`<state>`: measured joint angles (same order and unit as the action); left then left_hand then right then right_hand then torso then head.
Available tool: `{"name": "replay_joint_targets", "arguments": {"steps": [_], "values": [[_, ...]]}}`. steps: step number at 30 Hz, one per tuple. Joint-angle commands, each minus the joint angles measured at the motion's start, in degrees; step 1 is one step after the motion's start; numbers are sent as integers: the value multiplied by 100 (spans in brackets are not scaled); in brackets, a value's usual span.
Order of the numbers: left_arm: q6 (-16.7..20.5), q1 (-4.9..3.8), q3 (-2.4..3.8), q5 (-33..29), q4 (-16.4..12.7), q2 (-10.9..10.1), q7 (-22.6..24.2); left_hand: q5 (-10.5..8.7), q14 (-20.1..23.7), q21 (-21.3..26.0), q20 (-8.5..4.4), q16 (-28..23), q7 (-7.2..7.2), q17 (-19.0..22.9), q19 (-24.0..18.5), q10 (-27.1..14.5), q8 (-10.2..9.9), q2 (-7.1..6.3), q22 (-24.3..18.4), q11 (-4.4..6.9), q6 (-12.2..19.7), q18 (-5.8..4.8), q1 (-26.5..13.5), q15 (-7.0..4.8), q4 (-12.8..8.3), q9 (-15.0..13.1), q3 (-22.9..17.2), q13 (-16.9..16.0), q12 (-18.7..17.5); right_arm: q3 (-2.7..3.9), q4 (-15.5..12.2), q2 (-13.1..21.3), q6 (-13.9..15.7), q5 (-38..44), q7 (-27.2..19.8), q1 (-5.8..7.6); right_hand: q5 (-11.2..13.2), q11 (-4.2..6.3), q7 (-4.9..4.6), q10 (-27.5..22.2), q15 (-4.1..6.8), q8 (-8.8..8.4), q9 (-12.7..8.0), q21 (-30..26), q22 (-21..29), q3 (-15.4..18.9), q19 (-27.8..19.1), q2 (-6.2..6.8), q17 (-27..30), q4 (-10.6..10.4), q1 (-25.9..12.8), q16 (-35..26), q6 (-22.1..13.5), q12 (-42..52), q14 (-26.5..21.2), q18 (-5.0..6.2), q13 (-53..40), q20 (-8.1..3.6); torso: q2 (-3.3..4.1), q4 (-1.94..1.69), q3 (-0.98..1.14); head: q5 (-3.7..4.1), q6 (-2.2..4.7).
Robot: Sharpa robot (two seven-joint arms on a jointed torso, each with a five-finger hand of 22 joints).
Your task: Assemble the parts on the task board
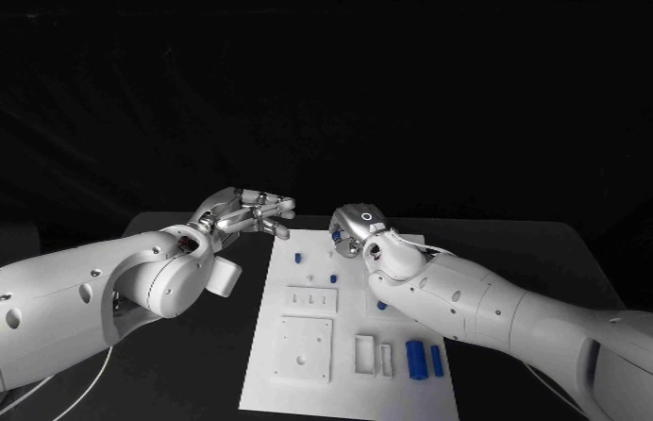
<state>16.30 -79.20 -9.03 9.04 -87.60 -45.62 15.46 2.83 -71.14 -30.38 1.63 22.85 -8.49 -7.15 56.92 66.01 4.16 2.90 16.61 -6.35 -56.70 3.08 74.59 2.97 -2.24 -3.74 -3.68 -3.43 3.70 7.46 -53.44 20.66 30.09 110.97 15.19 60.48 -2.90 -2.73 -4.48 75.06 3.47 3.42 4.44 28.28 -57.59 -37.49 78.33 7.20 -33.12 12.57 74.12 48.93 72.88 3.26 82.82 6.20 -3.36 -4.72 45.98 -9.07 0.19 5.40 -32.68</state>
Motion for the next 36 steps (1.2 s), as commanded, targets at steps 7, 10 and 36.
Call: {"name": "replay_joint_targets", "arguments": {"steps": [7,10,36], "values": [[-90,-19,5,45,-6,24,24,27,-3,-14,12,31,3,-9,-34,-41,-19,2,-3,10,18,37,-44,-16,-34,5,2,4,-18,2,61,-47,-92,31,3,7,-25,92,-14,140,-11,23,10,-235,-249,-9,100,3,15,6,0,24,27,12,-12,29,-18,-2,9,-1,-7,2,-7],[-92,-21,6,45,-3,34,25,27,-3,-14,12,31,3,-9,-34,-41,-19,2,-3,10,18,37,-44,-16,-34,5,2,4,-18,1,95,-69,-119,19,-15,7,-31,92,-13,138,-10,24,11,-278,-323,-3,141,3,24,7,-6,20,24,10,-13,30,-18,-2,13,-11,-7,-2,-10],[-116,-42,4,56,60,105,23,27,-3,-14,12,31,3,-9,-34,-41,-19,2,-3,10,18,37,-44,-16,-34,5,2,4,-18,-4,276,-168,-235,-25,-77,5,-55,87,-18,123,-14,24,12,-624,-684,-2,255,-6,64,27,-24,29,6,11,-18,28,-19,3,58,-34,-11,-22,-34]]}}
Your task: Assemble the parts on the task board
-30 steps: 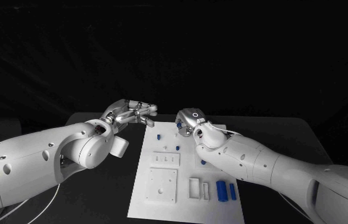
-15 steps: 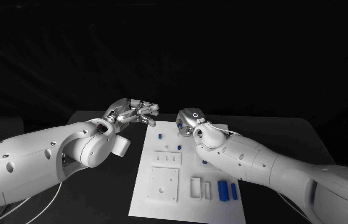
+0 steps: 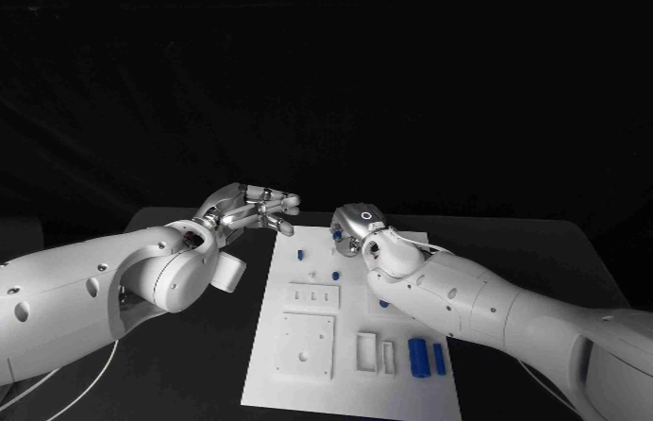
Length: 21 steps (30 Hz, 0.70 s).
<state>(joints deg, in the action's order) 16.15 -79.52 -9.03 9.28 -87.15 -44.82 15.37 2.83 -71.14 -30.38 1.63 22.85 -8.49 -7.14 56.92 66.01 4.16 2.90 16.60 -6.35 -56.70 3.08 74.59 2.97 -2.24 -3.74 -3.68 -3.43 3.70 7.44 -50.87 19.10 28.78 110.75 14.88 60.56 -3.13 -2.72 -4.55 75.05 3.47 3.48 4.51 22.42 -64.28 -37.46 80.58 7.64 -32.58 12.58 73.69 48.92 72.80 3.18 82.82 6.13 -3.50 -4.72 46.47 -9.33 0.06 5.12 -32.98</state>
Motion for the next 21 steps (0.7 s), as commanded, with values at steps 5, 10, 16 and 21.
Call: {"name": "replay_joint_targets", "arguments": {"steps": [5,10,16,21], "values": [[-107,-10,3,31,36,46,32,27,-3,-15,12,31,3,-10,-34,-41,-19,2,-2,10,18,37,-44,-16,-34,5,2,4,-18,-3,49,-28,-98,-53,-77,-3,-45,51,-41,2,-33,8,-20,-90,-36,27,35,-34,24,8,-10,11,-83,14,-20,36,1,17,2,-6,-5,4,-23],[-107,-10,3,31,38,51,33,27,-3,-15,12,31,3,-10,-34,-41,-19,2,-2,10,18,37,-44,-16,-34,5,2,4,-18,-4,75,-50,-84,-110,-118,-3,-42,17,-64,-122,-68,13,-39,-154,-50,90,69,-30,24,-23,-20,23,-178,14,-12,50,2,53,0,-6,-6,-2,-30],[-106,-10,3,31,43,54,32,27,-3,-15,12,31,3,-10,-34,-41,-19,2,-2,10,18,37,-44,-16,-34,5,2,4,-18,-8,110,-68,-115,-235,-191,-3,-82,-62,-111,-384,-158,8,-65,-244,-34,169,97,63,35,-79,-99,29,-384,12,-6,68,9,129,-1,-1,-12,-7,-37],[-104,-10,3,31,45,52,29,27,-3,-15,12,31,3,-10,-34,-41,-19,2,-2,10,18,37,-44,-16,-34,5,2,4,-18,-9,142,-73,-70,-412,-278,-3,-71,-205,-167,-908,-262,7,-88,-380,59,405,146,252,76,-140,-154,6,-977,15,-4,129,10,238,3,7,-12,-11,-33]]}}
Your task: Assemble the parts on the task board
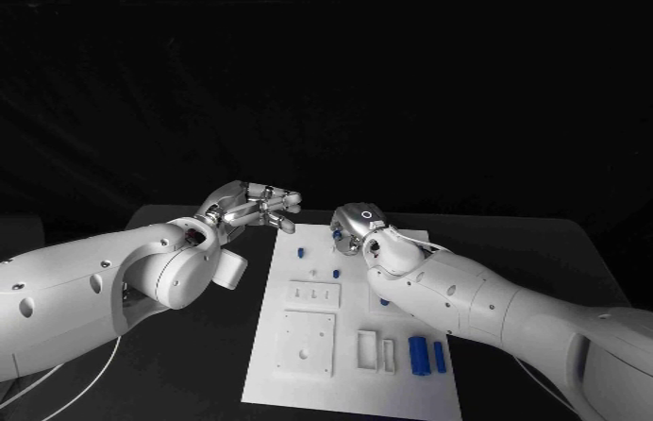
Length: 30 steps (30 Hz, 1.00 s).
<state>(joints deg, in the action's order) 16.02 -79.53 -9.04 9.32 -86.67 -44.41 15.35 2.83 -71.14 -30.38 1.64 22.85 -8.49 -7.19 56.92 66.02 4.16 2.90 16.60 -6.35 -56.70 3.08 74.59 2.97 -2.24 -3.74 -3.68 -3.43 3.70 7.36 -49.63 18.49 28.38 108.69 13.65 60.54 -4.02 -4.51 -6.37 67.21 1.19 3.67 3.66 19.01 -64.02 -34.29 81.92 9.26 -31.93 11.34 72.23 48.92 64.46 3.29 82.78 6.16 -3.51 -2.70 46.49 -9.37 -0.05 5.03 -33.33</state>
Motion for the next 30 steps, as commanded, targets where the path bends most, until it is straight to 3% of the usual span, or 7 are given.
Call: {"name": "replay_joint_targets", "arguments": {"steps": [1,7,16,20,24,28,30], "values": [[-91,-9,5,27,-3,11,30,27,-3,-27,11,34,3,-4,-38,-41,-19,2,-11,11,18,37,-41,-17,-35,5,0,4,-19,-2,22,-11,-1,-240,-171,0,9,-63,29,-291,-57,-13,-4,-100,84,272,41,136,30,-34,11,-6,-265,11,-3,148,9,63,2,12,-2,-2,3],[-89,-9,5,27,-3,5,29,27,-3,-40,11,37,3,-4,-42,-41,-19,1,-21,11,18,38,-37,-17,-37,5,-2,5,-19,-3,-20,34,135,-343,-192,0,-23,-160,83,-678,-123,-12,-4,-366,286,1067,179,113,109,-175,314,-15,-494,6,-11,228,10,148,2,8,0,-3,4],[-73,-10,5,27,-30,-64,28,27,-3,-40,11,37,3,-4,-42,-41,-19,1,-21,11,18,38,-37,-17,-37,5,-2,5,-19,41,-724,529,435,-439,-104,1,-54,-118,-22,-489,-72,-13,-5,-432,251,803,242,151,134,-213,317,-2,-349,1,-21,229,14,102,-13,64,13,-45,55],[-67,-10,5,27,-72,-118,33,27,-4,-47,9,39,3,-4,-41,-38,-19,-4,-25,12,17,38,-34,-18,-46,5,-3,5,-19,191,-1121,866,421,-627,47,3,-171,81,-31,316,88,-7,0,-413,182,381,252,151,115,-253,154,7,-272,23,-26,189,-18,-16,-24,136,23,-61,104],[-67,-10,4,27,-85,-157,38,27,-4,-47,9,39,3,-4,-41,-38,-19,-4,-25,12,17,38,-34,-18,-46,5,-3,5,-19,418,-1405,1210,314,-955,96,4,-309,317,-21,1149,247,-8,-1,-402,121,540,254,156,66,-242,167,16,-279,36,-19,-2,-151,-189,-47,197,32,-92,123],[-70,-9,3,27,-68,-188,45,27,-3,-48,9,40,3,-4,-44,-38,-18,-6,-28,11,15,38,-31,-19,-54,5,-5,5,-19,639,-1683,1566,-143,-1414,76,5,-609,525,51,1835,397,-7,1,-447,128,1250,301,183,1,-307,130,-11,-250,297,19,-213,-1059,-361,-77,260,53,-130,120],[-69,-8,2,27,-61,-201,48,27,-3,-48,9,40,3,-4,-44,-38,-18,-6,-28,11,15,38,-31,-19,-54,5,-5,5,-19,691,-1775,1679,-414,-1585,81,5,-814,568,86,1208,440,-13,-2,-443,87,1861,353,34,-135,-275,221,91,-220,1593,38,-280,-2901,-420,-84,285,59,-147,119]]}}
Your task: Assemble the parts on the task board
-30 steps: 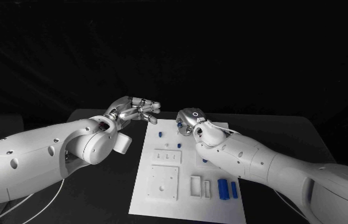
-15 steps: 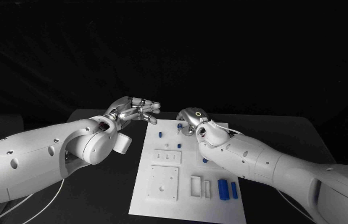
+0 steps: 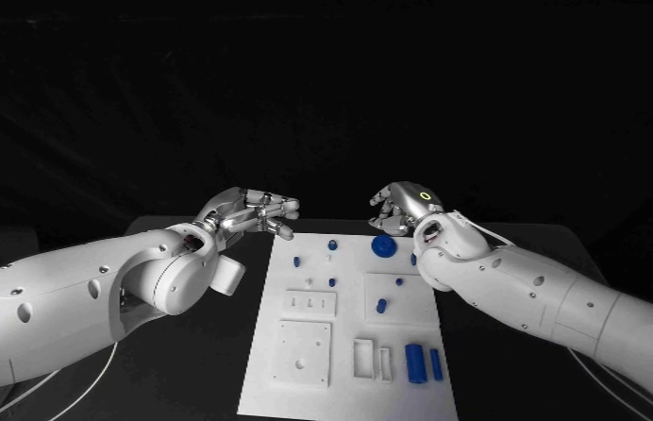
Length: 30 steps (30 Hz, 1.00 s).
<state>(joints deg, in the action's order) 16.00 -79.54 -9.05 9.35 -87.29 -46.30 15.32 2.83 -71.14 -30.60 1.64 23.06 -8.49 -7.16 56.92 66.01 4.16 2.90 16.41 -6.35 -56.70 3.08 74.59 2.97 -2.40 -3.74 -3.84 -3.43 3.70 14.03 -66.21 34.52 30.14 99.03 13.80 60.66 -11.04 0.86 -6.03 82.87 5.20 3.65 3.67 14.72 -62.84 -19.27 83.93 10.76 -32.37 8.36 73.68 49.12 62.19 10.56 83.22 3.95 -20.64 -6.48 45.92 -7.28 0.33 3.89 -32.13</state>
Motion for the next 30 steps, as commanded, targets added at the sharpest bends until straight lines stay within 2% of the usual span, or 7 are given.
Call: {"name": "replay_joint_targets", "arguments": {"steps": [1,2,4,8,10,15,30], "values": [[-67,-7,3,24,5,-20,53,27,-3,-27,9,19,3,-7,-44,-38,-18,-6,-8,12,15,38,-31,-19,-38,5,11,5,-19,56,-162,129,-782,-696,77,-8,-131,47,51,-527,23,-6,6,40,-97,409,159,-189,-204,24,63,181,-14,1445,-12,-58,-1839,-32,-28,92,29,-38,2],[-69,-7,2,24,7,-26,54,27,-3,-27,9,19,3,-7,-44,-38,-18,-6,-8,12,15,38,-31,-19,-38,5,11,5,-19,86,-194,169,-970,-760,85,-8,-169,27,42,-1005,0,-6,6,173,-230,508,136,-266,-465,40,32,376,-54,2243,-125,-43,-2783,-13,-25,101,32,-42,5],[-72,-6,2,24,13,-30,56,27,-3,-27,9,19,3,-7,-44,-38,-18,-6,-8,12,15,38,-31,-19,-38,5,11,5,-19,128,-217,217,-1261,-820,99,-9,-341,7,35,-1148,-24,-1,10,713,-586,589,143,-304,-812,126,-4,529,-81,2796,-169,-14,-3341,19,-24,117,50,-51,3],[-83,-5,1,23,29,-20,56,27,-3,-27,9,19,3,-7,-44,-38,-18,-6,-8,12,15,38,-31,-19,-38,5,11,5,-19,174,-128,240,-1650,-727,122,-16,-402,-44,4,-991,-77,1,12,1161,-947,699,147,-291,-1956,175,-10,1166,-198,4085,-158,35,-4316,69,-26,125,71,-68,-5],[-90,-4,0,23,36,-15,55,27,-3,-27,9,19,3,-7,-44,-38,-18,-6,-8,12,15,38,-31,-19,-38,5,11,5,-19,185,-65,234,-1727,-635,127,-22,-372,-66,-17,-940,-95,0,12,1261,-1064,731,144,-281,-2190,165,16,1206,-288,4398,-136,65,-4522,92,-22,116,63,-51,1],[-97,-3,-1,23,58,-9,54,28,-2,-30,9,20,3,-7,-47,-33,-19,-4,-11,13,16,37,-30,-19,-46,6,6,5,-19,196,132,145,-1804,-511,119,-50,-313,-75,-20,-938,-108,-6,11,1293,-1257,782,153,-268,-2526,118,49,1130,-298,4627,-75,88,-4611,115,-22,118,54,-34,-8],[-117,1,-3,23,123,30,46,28,5,-38,10,18,3,-5,-54,-34,-18,3,-16,12,15,36,-44,-17,-48,5,0,5,-19,200,602,-154,-1647,-295,98,-193,-302,-88,-34,-908,-123,-6,10,1224,-1426,772,197,-261,-2752,168,55,1105,-365,4793,-27,95,-4656,131,-16,66,68,-22,-62]]}}
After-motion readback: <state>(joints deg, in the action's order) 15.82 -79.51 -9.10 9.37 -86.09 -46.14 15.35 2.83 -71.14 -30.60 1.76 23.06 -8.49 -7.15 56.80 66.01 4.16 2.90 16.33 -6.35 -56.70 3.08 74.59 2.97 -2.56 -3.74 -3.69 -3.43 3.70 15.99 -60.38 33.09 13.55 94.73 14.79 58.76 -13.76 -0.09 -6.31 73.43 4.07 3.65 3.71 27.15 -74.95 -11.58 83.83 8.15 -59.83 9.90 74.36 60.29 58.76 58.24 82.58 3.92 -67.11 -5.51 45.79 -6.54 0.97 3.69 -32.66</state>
